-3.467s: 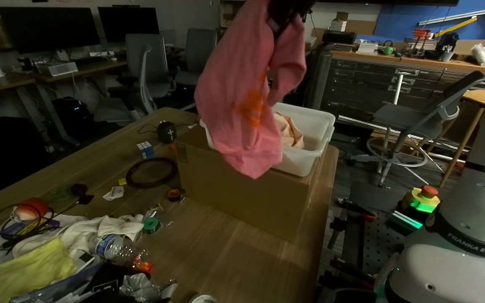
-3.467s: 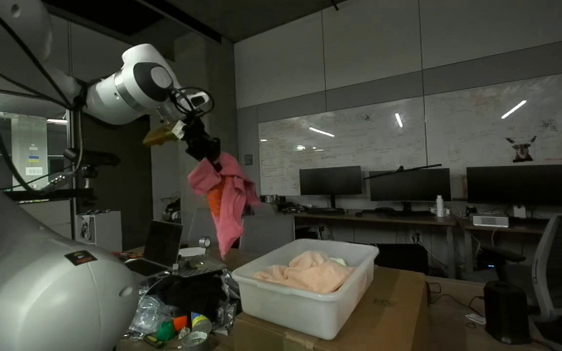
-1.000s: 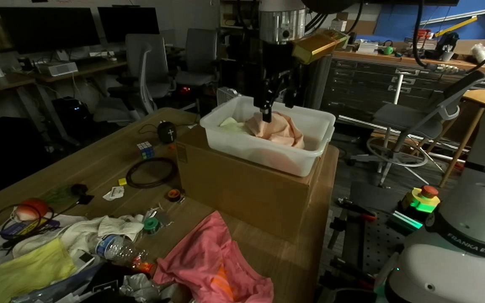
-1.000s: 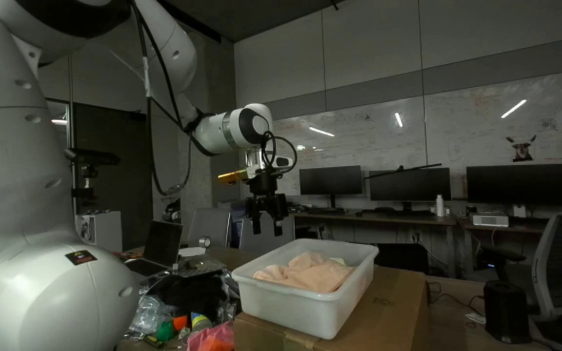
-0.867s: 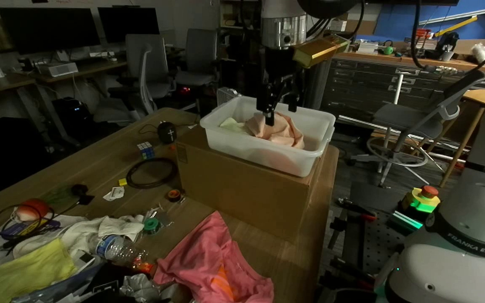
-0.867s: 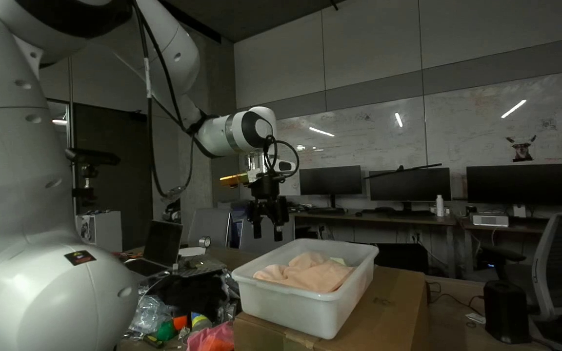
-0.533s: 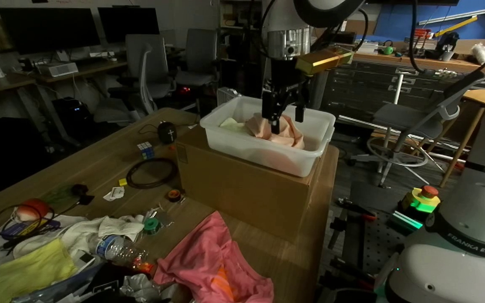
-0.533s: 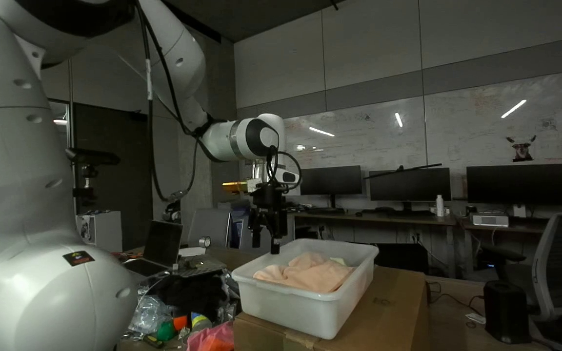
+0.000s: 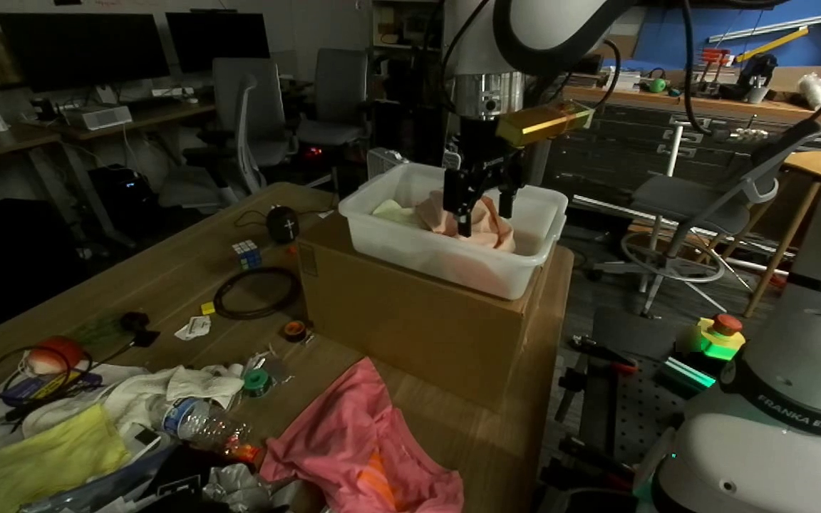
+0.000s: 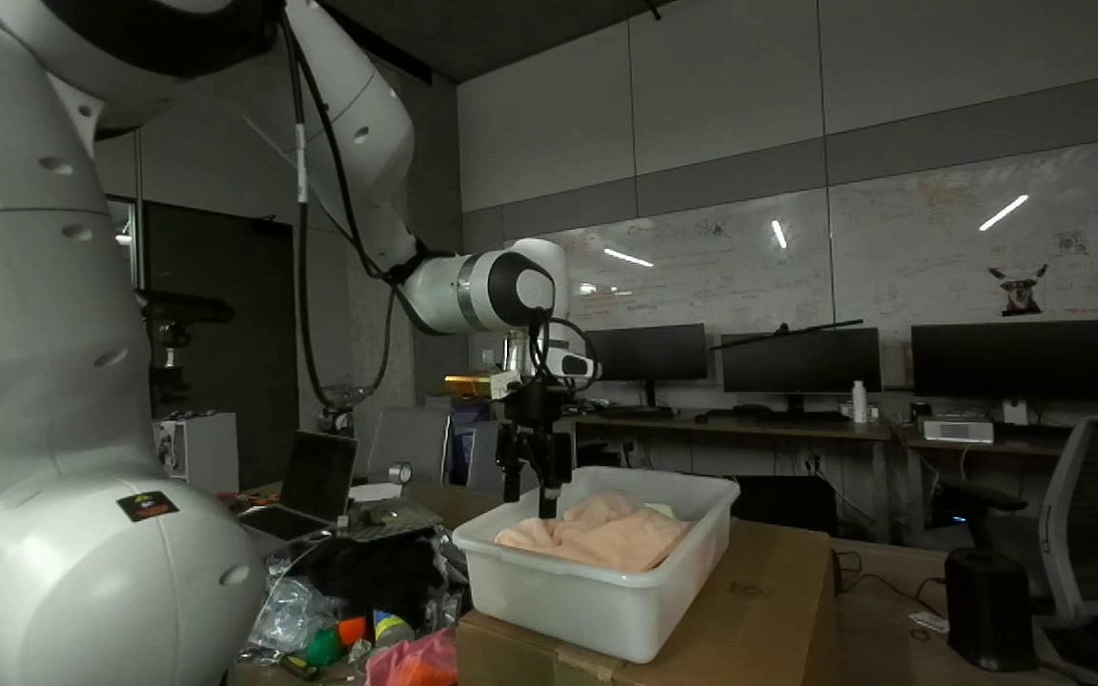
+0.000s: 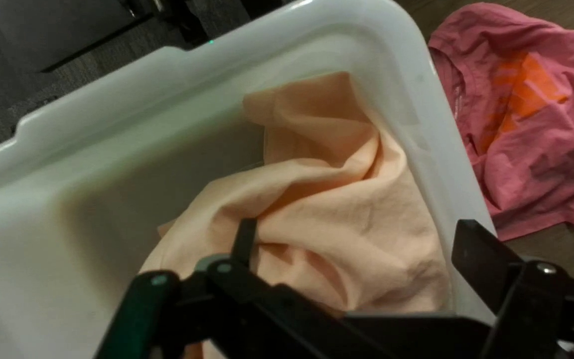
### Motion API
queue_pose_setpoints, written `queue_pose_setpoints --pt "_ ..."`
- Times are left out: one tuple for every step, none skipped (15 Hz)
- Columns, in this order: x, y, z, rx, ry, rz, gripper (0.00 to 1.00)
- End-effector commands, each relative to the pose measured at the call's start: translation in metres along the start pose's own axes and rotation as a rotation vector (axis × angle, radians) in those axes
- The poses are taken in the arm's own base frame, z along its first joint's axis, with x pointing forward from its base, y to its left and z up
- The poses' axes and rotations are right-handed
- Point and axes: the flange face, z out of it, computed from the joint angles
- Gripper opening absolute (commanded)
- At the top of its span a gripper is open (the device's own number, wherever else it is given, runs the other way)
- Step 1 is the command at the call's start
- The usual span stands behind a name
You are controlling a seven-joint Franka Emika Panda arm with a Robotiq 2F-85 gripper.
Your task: Remove the shirts from the white bin and put them on the table
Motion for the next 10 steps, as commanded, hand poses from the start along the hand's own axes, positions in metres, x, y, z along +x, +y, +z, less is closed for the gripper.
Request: queue_pose_setpoints --pt "0.009 0.0 0.008 0.005 0.078 0.006 1.0" --pt "0.011 0.0 0.011 0.004 0.089 0.003 1.0" --pt "0.012 0.001 0.015 -0.002 0.104 0.011 1.0" --pt "0.014 0.001 0.018 -0.01 0.113 0.015 1.0" --pt "0.015 0.002 0.021 -0.017 0.124 0.022 1.0" --pt "0.015 0.003 0.022 -0.023 0.132 0.028 1.0" --pt "0.016 0.005 0.024 -0.023 0.137 0.034 1.0" --pt "0.017 0.005 0.026 -0.024 0.142 0.044 1.0" --pt "0.017 0.007 0.027 -0.027 0.147 0.049 1.0" --pt "0.017 0.007 0.029 -0.031 0.154 0.054 1.0"
